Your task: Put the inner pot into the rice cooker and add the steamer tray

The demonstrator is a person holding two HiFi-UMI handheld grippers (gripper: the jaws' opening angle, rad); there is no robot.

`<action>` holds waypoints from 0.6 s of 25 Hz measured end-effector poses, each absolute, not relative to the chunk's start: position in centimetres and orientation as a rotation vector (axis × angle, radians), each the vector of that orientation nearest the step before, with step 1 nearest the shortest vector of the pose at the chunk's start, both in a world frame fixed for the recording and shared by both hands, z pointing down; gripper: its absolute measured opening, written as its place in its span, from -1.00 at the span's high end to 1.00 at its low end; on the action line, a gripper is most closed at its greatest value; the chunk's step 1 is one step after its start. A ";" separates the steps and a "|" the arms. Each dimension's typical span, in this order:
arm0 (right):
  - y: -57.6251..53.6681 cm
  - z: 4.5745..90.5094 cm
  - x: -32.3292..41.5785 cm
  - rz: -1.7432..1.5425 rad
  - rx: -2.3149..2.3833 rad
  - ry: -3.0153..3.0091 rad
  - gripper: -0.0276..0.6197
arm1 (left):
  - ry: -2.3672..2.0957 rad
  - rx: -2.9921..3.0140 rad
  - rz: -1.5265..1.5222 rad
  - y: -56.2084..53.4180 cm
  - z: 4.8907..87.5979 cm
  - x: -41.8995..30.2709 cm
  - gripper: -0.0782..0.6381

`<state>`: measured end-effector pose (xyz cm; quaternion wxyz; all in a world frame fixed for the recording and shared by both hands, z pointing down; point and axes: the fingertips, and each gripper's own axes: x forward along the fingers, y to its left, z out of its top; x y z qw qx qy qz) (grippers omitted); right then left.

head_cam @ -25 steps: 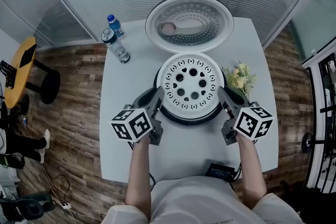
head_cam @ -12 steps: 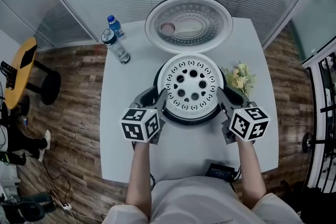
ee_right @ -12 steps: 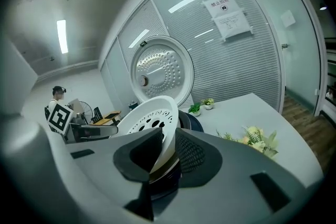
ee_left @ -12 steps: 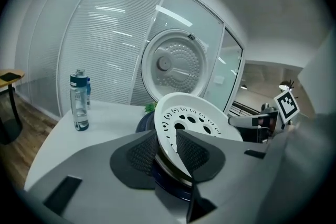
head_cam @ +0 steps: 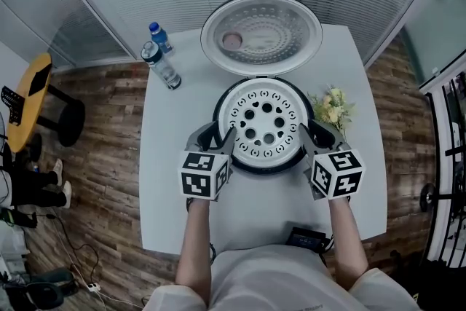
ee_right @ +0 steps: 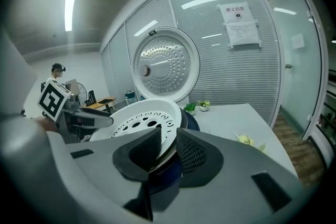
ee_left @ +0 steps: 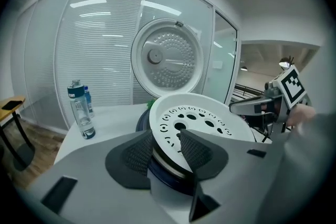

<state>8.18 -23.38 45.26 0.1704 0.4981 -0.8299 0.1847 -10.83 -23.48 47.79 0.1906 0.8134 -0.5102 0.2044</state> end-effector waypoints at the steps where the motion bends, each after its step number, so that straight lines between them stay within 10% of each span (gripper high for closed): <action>1: -23.5 45.3 8.3 0.522 1.414 -2.356 0.65 | -1.439 2.290 0.590 -23.6 47.9 -10.7 0.34; 15: -23.5 45.6 8.4 0.458 1.407 -2.321 0.65 | -1.496 2.330 0.815 -23.6 48.5 -9.9 0.19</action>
